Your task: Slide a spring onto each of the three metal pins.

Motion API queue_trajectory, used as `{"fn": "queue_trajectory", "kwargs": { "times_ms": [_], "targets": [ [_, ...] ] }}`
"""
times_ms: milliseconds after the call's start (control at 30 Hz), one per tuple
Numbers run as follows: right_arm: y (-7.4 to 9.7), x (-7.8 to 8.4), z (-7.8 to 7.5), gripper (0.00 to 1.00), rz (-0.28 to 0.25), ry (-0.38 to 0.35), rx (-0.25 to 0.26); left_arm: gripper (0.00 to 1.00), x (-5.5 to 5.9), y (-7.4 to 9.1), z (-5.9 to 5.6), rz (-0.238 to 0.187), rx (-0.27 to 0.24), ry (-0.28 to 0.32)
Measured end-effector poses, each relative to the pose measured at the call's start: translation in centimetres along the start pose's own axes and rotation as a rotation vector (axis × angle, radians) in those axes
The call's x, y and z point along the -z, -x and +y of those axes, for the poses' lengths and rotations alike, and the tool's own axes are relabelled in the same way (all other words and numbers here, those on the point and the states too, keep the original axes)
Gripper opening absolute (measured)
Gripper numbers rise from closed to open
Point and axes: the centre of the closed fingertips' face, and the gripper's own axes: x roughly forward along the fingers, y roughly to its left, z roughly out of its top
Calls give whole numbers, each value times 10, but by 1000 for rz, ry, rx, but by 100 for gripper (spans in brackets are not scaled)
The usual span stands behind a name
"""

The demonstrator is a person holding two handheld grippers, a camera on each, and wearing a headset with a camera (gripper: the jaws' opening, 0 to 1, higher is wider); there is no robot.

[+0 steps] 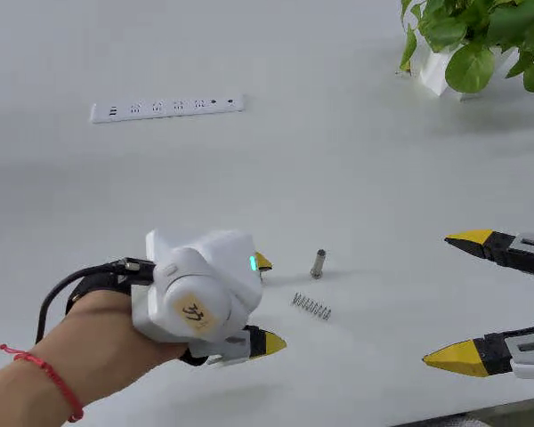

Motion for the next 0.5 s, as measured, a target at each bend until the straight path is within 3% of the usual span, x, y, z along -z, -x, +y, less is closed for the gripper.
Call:
{"fn": "queue_trajectory", "kwargs": {
  "times_ms": [167, 367, 433, 500],
  "targets": [
    [9, 9, -5, 90, -16, -24, 24, 38, 9, -24, 0, 106, 13, -69],
    [17, 24, -7, 89, -22, -45, 34, 34, 16, -46, 0, 174, 31, -110],
    [20, 28, -8, 89, -24, -52, 41, 32, 22, -51, 1, 225, 36, -161],
    [22, 31, -10, 89, -30, -61, 50, 28, 23, -58, 1, 243, 41, -187]
  ]
}}
